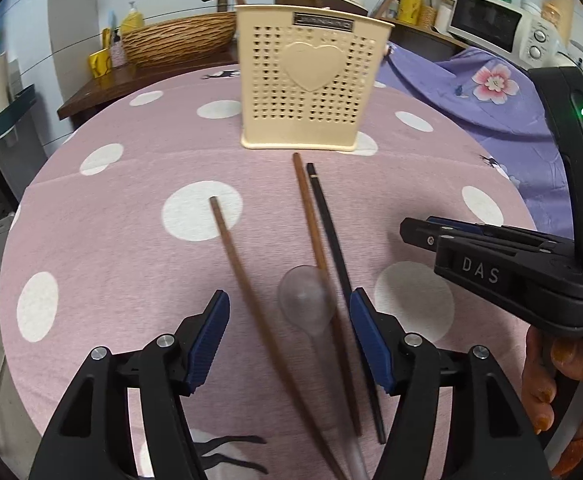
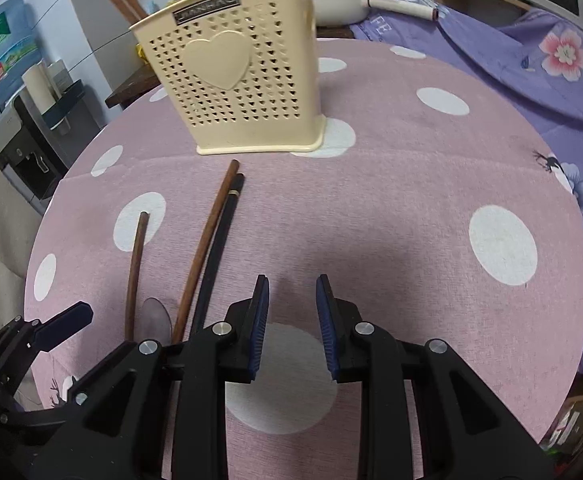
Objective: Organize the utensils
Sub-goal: 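Close the left tool on the clear spoon while the right tool grips the black chopstick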
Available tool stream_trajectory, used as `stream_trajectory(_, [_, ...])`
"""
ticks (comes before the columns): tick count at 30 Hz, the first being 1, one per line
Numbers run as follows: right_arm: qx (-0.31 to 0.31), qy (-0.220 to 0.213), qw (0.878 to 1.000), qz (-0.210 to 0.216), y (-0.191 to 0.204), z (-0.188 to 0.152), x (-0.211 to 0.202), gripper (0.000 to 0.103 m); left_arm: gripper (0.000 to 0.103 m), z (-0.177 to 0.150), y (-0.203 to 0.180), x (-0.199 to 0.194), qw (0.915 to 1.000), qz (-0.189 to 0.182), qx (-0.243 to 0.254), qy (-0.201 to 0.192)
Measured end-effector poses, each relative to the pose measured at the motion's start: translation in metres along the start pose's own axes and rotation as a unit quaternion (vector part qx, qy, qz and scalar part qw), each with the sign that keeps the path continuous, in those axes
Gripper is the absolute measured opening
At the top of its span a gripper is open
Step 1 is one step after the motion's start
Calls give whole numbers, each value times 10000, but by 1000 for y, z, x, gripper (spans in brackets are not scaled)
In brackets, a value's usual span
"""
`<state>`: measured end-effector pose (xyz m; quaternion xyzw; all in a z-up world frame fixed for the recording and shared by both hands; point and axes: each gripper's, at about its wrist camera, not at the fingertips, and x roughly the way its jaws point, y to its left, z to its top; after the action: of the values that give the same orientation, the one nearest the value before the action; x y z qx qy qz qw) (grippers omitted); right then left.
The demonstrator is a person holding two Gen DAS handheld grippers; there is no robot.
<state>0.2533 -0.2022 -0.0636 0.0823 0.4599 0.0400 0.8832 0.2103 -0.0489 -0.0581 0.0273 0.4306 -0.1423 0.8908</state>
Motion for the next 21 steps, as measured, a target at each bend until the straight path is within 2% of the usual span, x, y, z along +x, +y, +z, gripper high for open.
stream_trajectory(7, [40, 27, 10000, 73, -5, -1, 1, 25, 62, 5, -10, 16, 9998, 46, 168, 68])
stream_trajectory(8, [35, 21, 9999, 93, -4, -2, 1, 25, 60, 6, -11, 19, 9998, 55, 186, 93])
stream_trajectory(13, [19, 35, 9999, 129, -2, -2, 4, 25, 36, 3, -12, 23, 9995, 20, 228, 210])
stream_trajectory(21, [-18, 103, 9997, 210, 8, 5, 11, 25, 35, 5, -4, 8, 10000, -84, -39, -13])
